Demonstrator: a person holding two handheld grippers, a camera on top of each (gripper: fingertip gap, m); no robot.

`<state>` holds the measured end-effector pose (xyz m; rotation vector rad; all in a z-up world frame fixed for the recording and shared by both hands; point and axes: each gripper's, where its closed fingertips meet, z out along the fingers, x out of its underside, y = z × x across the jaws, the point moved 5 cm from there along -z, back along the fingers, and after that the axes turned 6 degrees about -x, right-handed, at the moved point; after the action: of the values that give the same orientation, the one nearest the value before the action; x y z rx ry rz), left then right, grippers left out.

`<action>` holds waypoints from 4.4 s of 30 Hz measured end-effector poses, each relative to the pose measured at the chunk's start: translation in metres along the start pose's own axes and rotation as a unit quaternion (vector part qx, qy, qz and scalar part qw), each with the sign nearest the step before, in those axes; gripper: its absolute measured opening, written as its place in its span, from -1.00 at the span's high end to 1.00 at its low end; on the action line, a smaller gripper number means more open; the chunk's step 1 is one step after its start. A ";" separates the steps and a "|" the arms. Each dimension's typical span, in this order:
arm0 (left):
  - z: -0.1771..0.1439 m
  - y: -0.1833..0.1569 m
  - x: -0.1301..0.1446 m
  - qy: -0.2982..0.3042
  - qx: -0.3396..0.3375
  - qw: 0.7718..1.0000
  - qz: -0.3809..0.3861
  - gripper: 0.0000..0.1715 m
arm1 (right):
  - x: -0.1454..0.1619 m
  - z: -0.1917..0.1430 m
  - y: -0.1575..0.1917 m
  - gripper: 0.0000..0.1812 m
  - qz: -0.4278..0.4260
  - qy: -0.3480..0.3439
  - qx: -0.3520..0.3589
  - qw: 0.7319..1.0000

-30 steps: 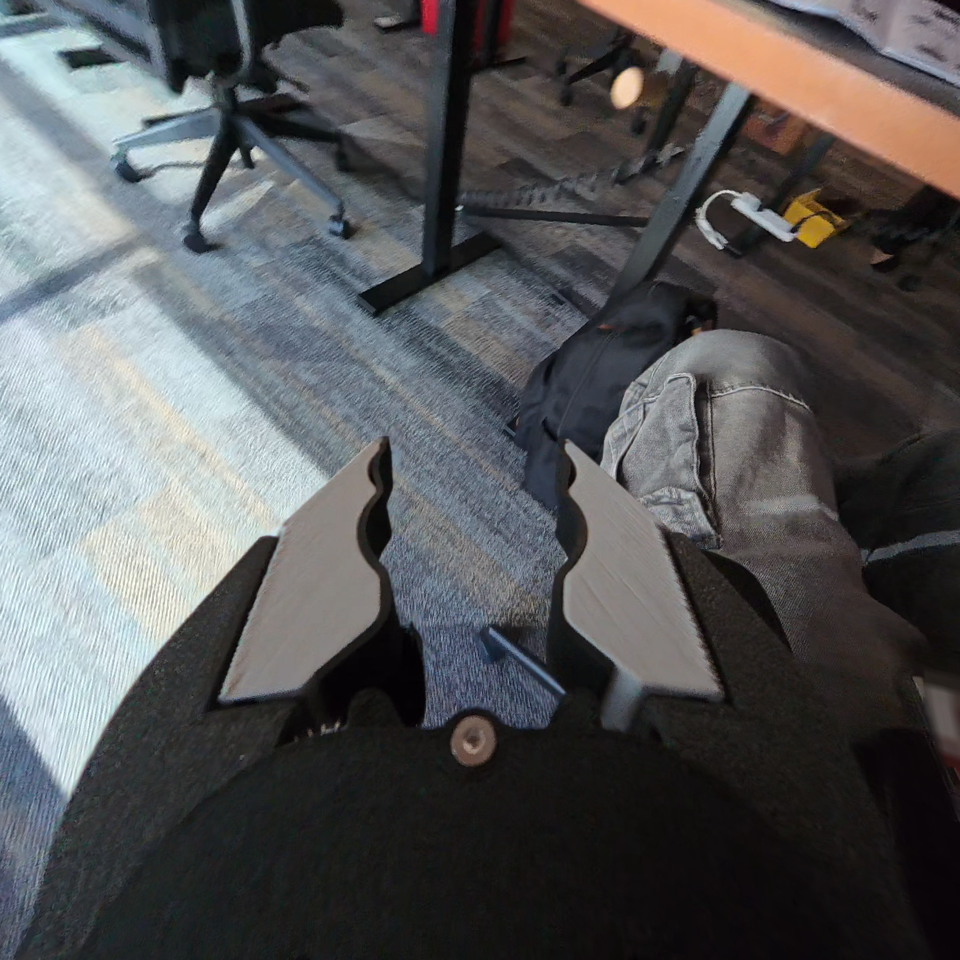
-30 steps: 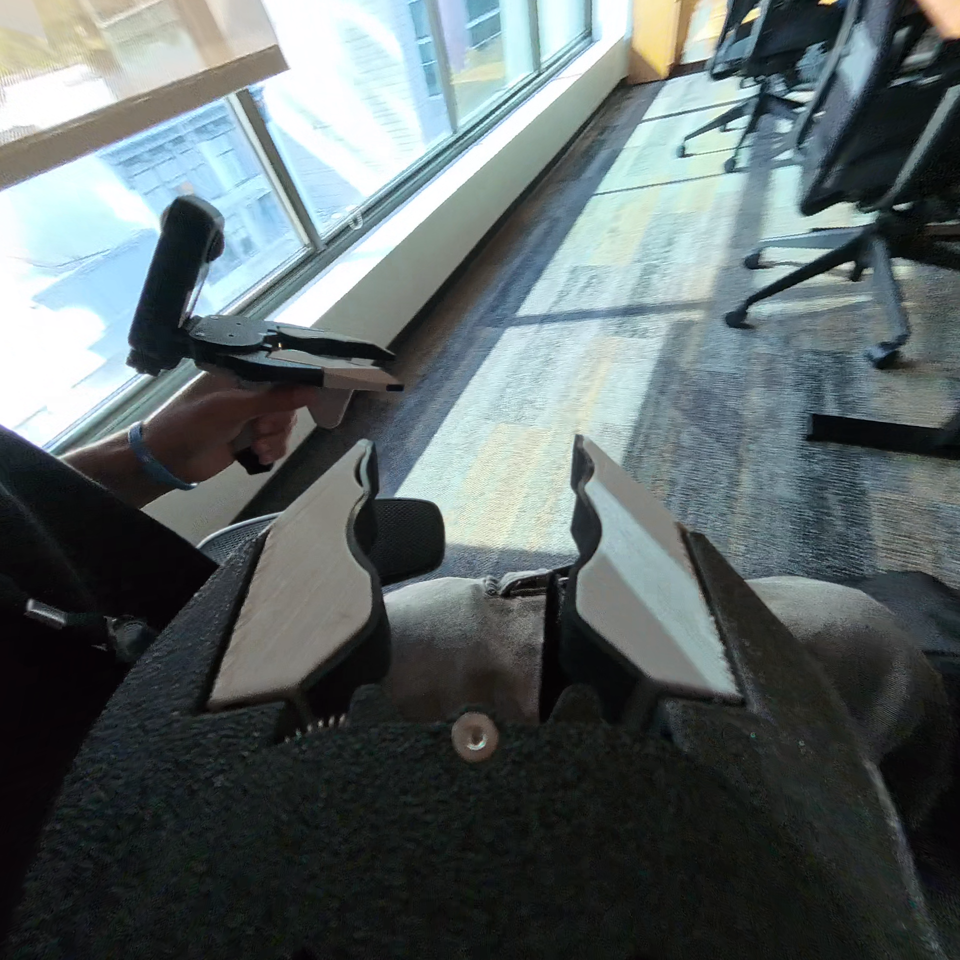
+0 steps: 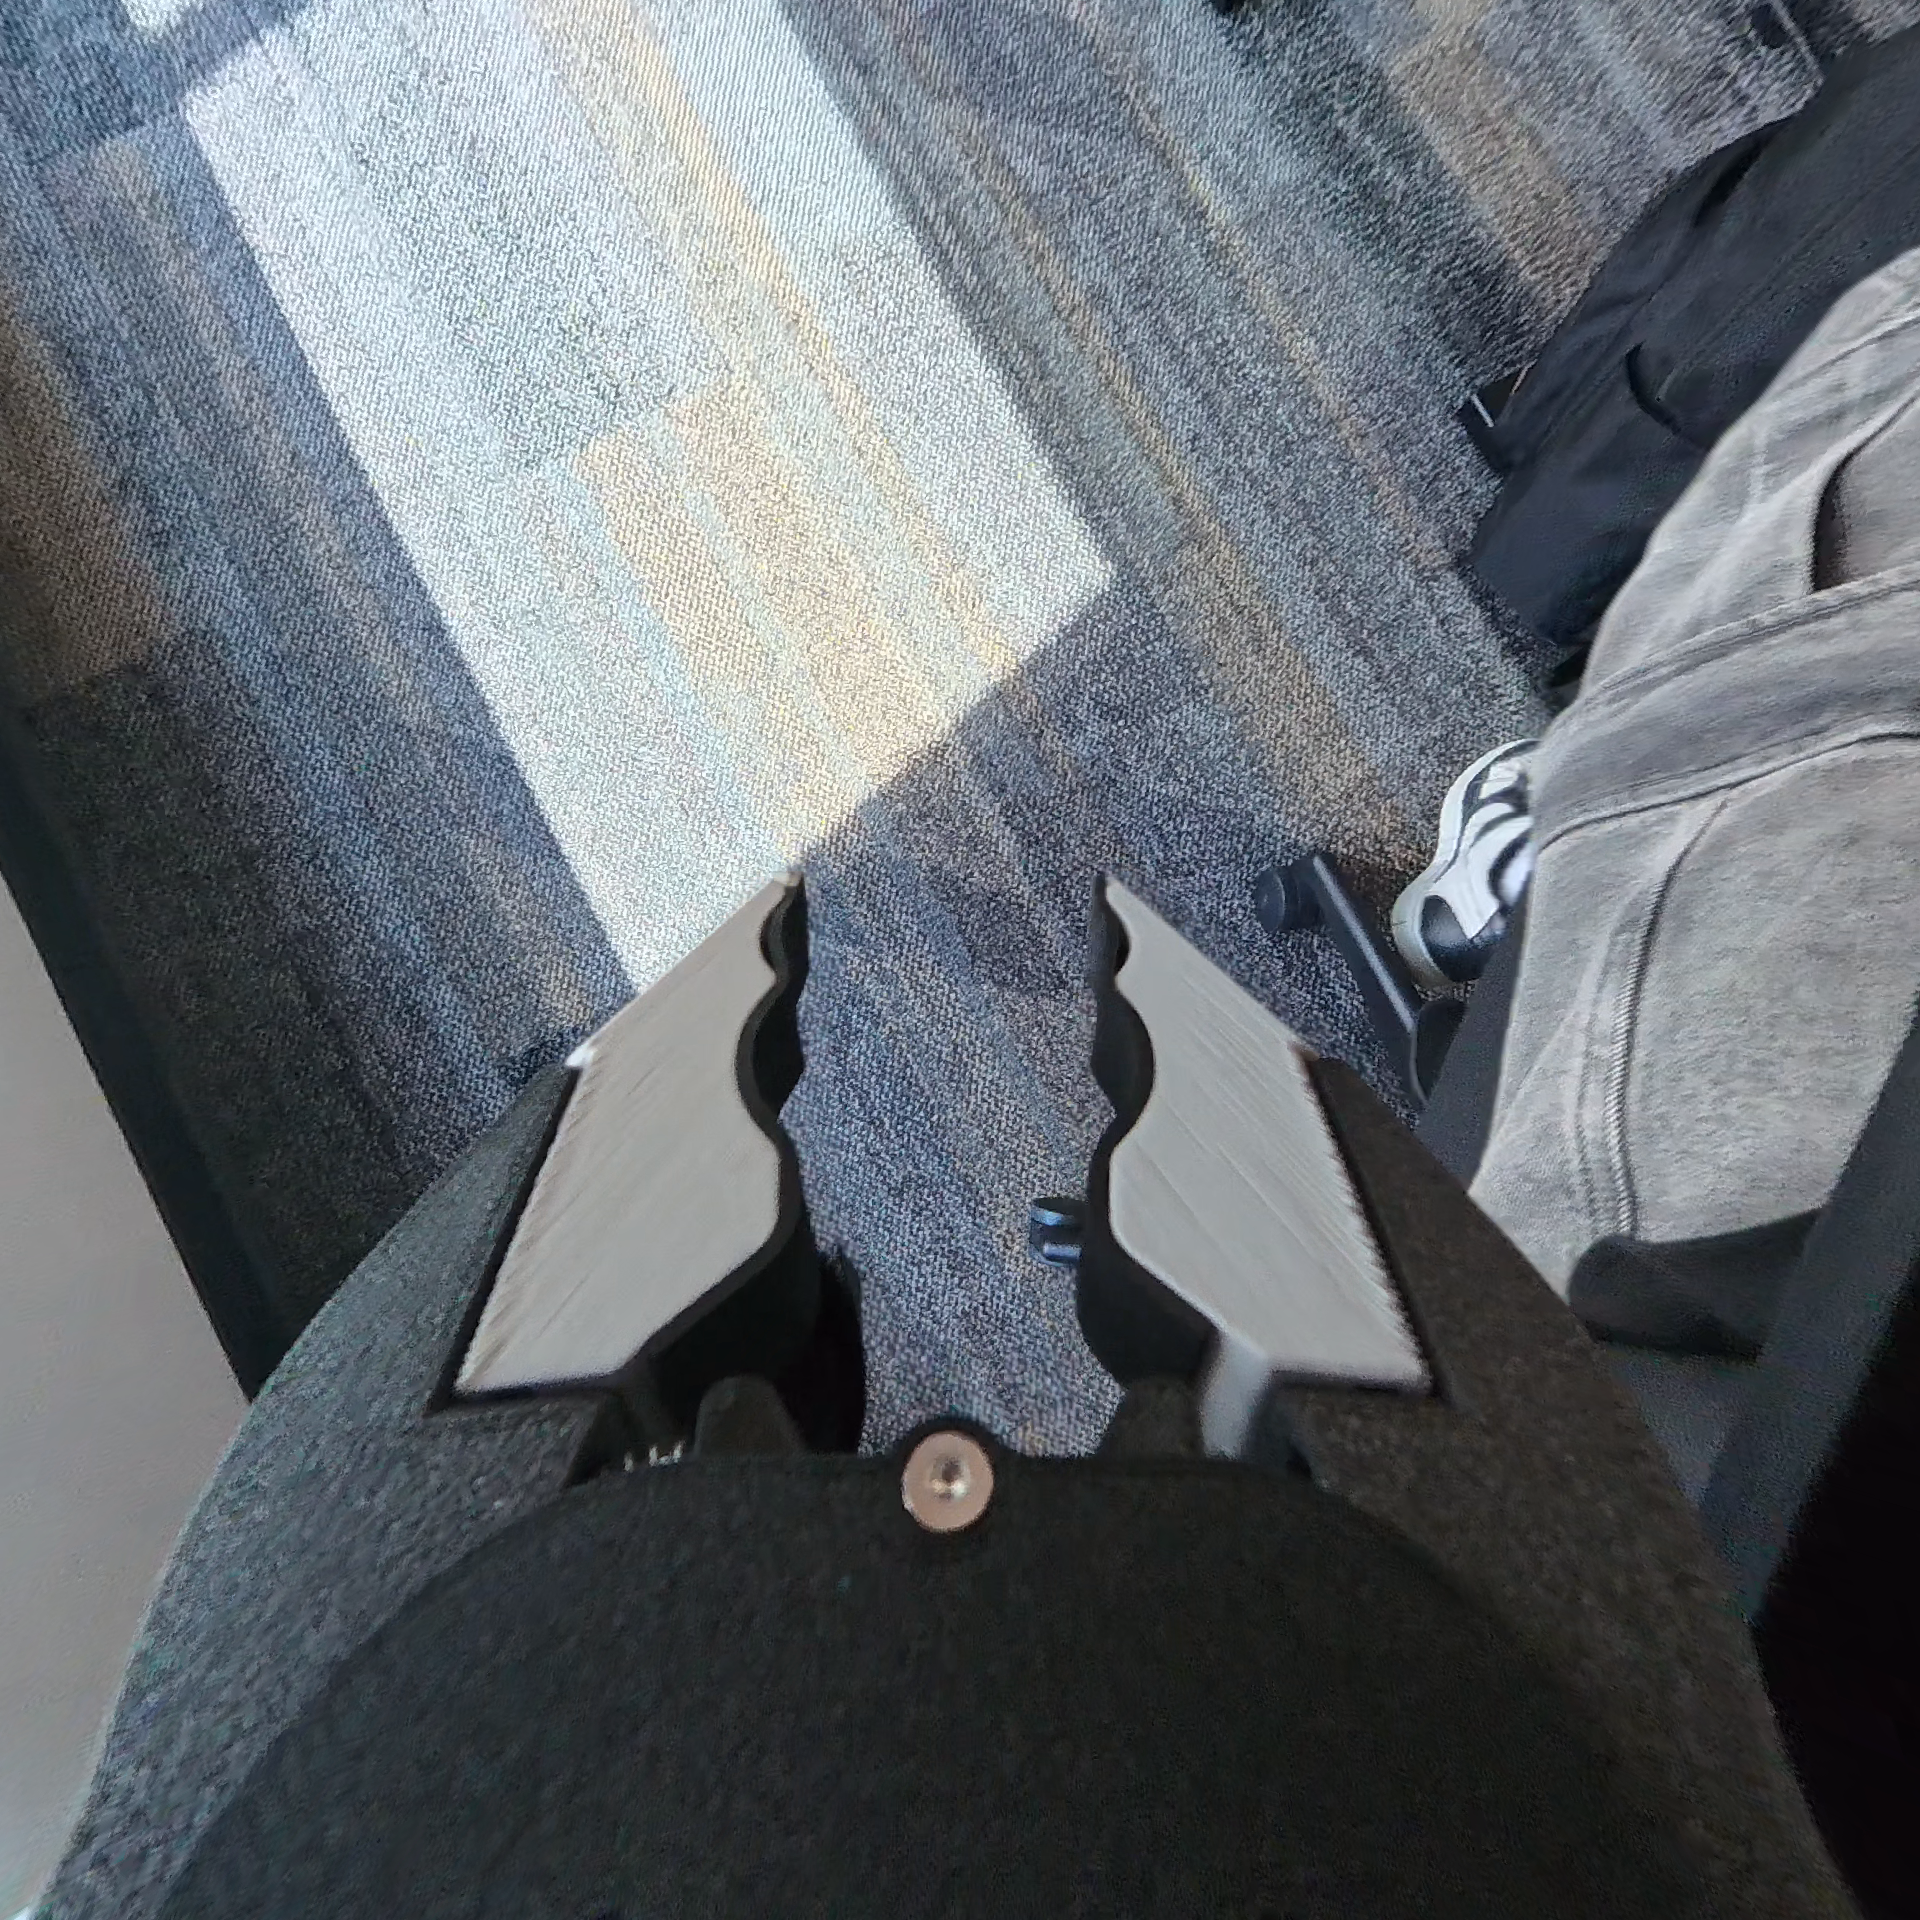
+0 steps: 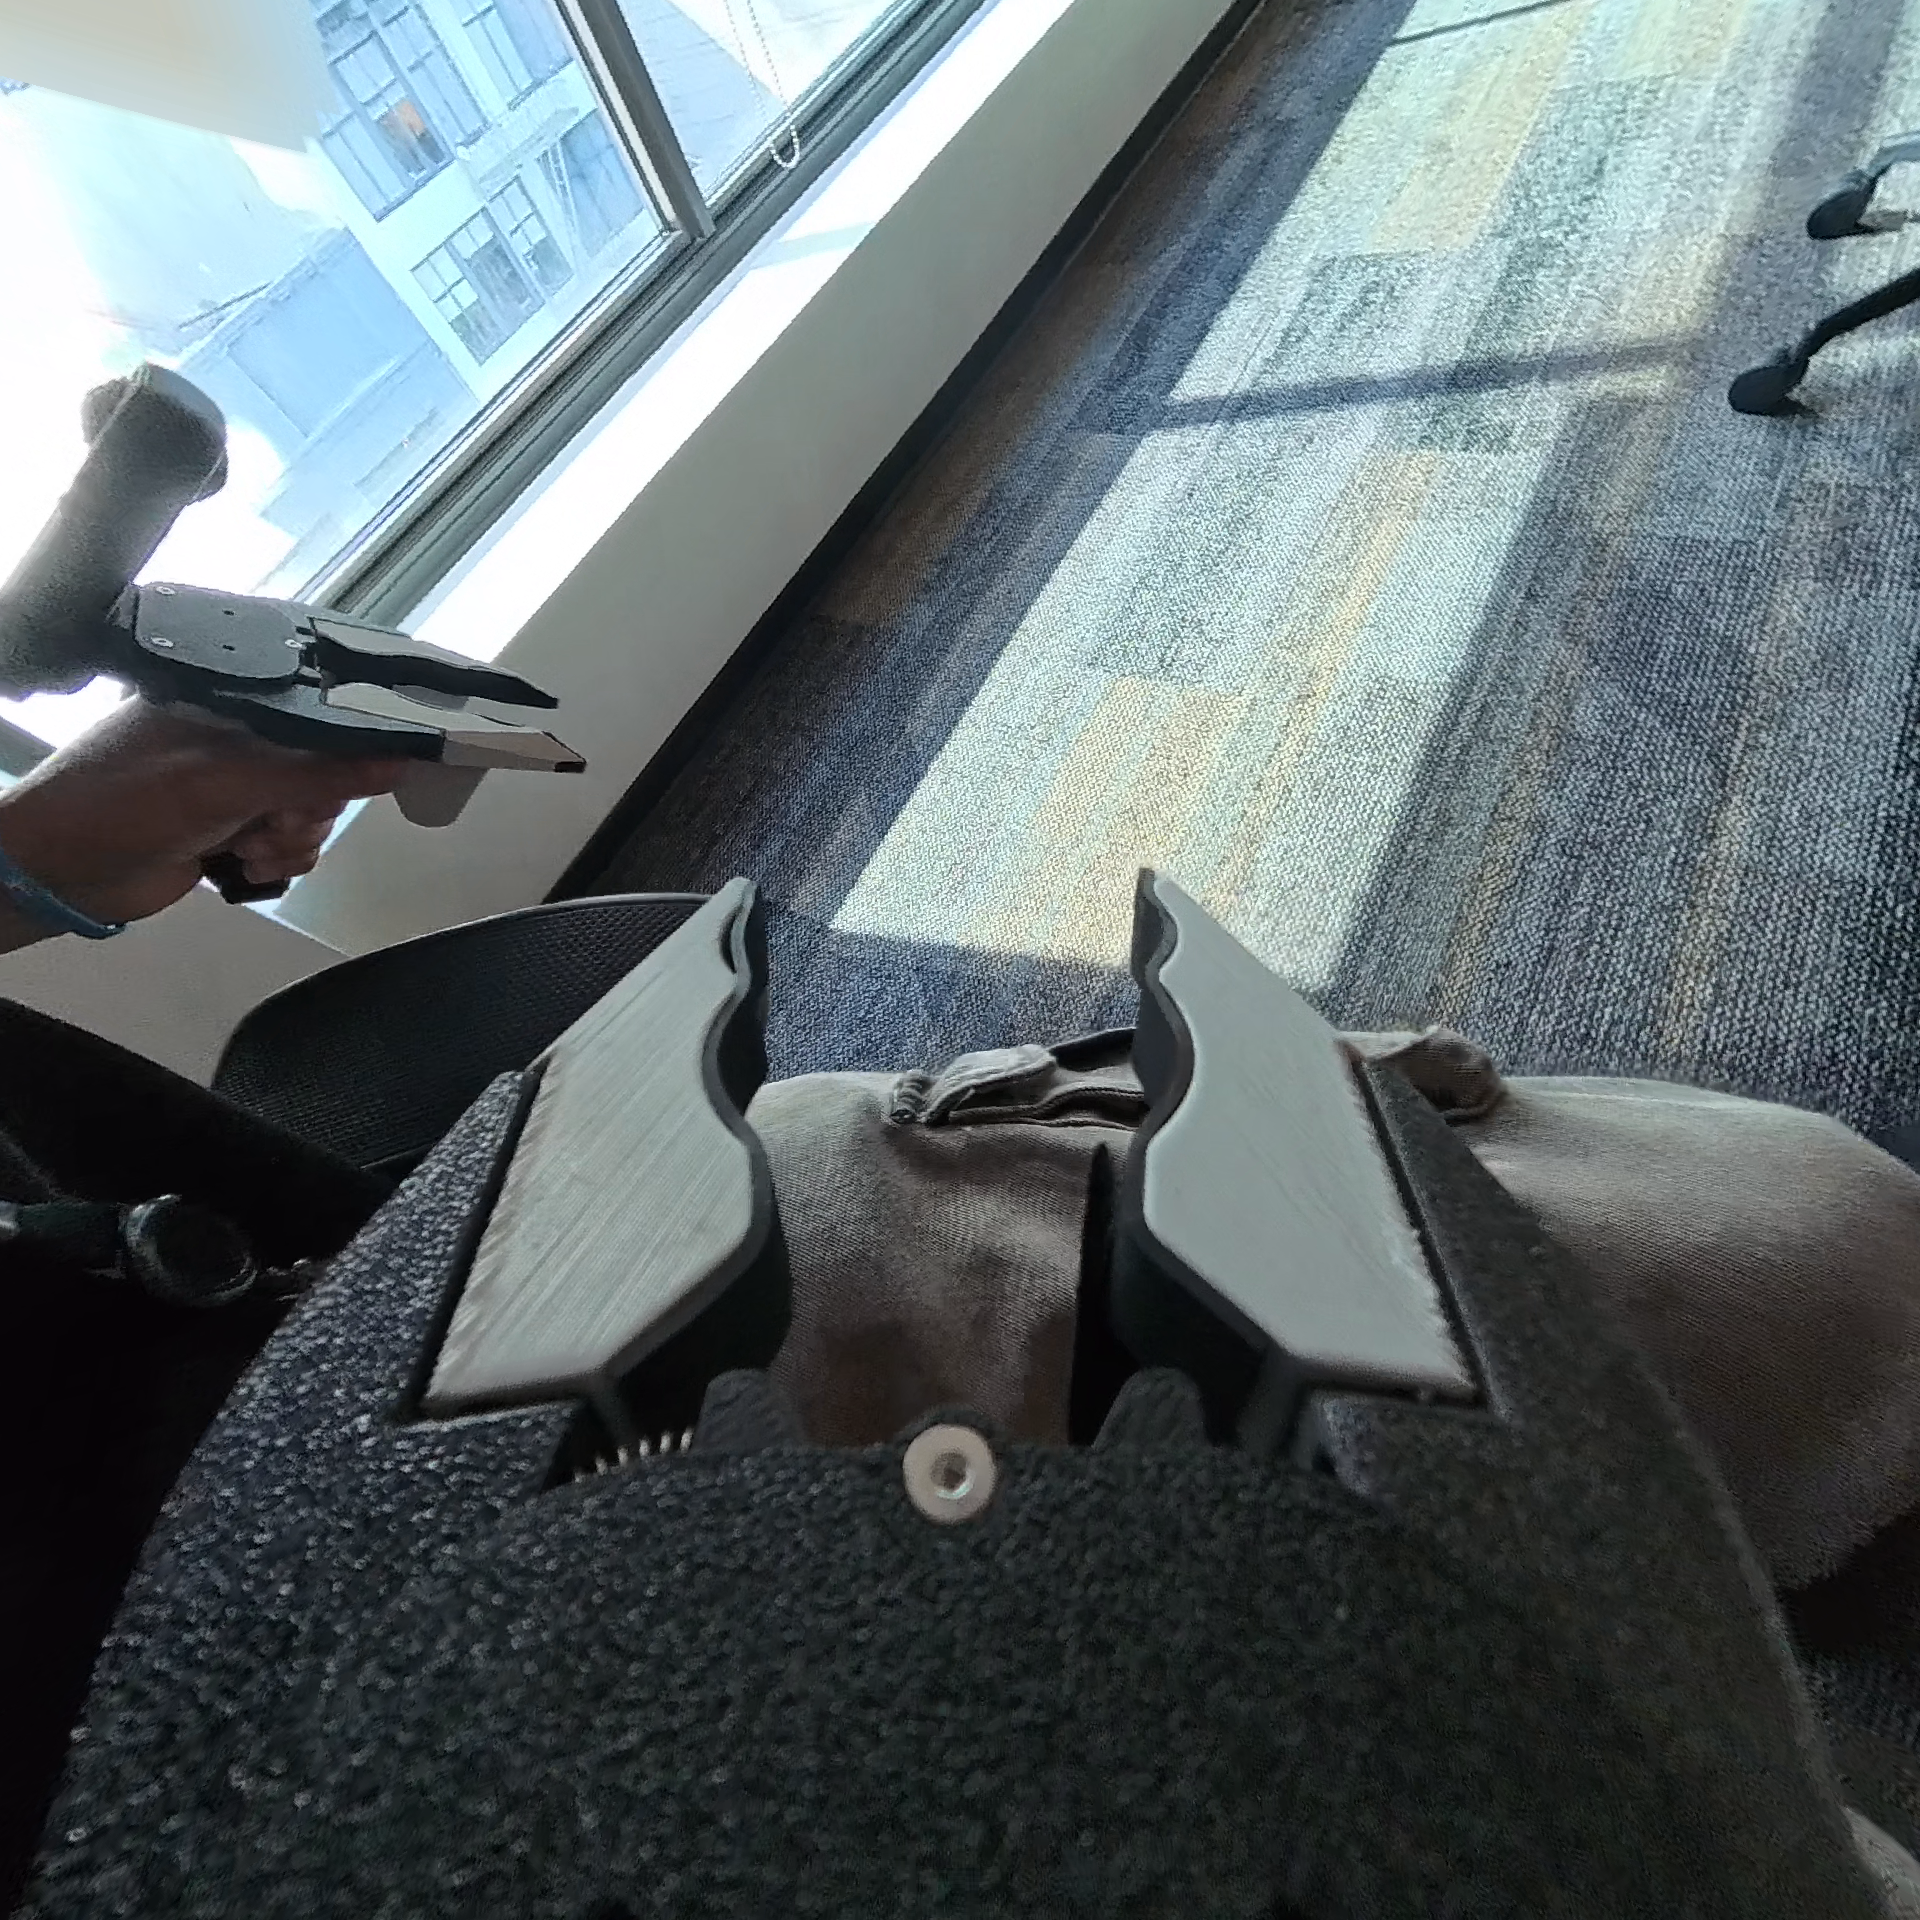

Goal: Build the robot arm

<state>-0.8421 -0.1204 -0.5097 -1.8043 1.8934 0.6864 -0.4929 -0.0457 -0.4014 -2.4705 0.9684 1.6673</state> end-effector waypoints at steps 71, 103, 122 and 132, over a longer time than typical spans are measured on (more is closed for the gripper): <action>0.587 -0.209 0.164 0.063 0.142 0.923 0.352 1.00 | 0.084 -0.074 -0.161 0.60 0.152 0.045 0.217 0.963; -0.148 -0.672 -0.321 -0.214 0.676 0.470 0.527 1.00 | 0.078 -0.272 -0.060 0.54 0.046 -0.193 0.331 0.922; -0.165 -0.920 -0.147 -0.049 0.433 0.323 0.840 1.00 | 0.091 -0.337 -0.003 0.52 0.052 -0.275 0.356 0.892; -0.222 -0.799 -0.243 -0.111 0.609 0.463 0.634 0.68 | 0.079 -0.357 0.006 0.53 0.024 -0.284 0.386 0.877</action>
<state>-0.0253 -0.0909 -0.2296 0.7331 2.1510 -0.2303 -0.1780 -0.2082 -0.3113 -1.3565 1.2600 1.4576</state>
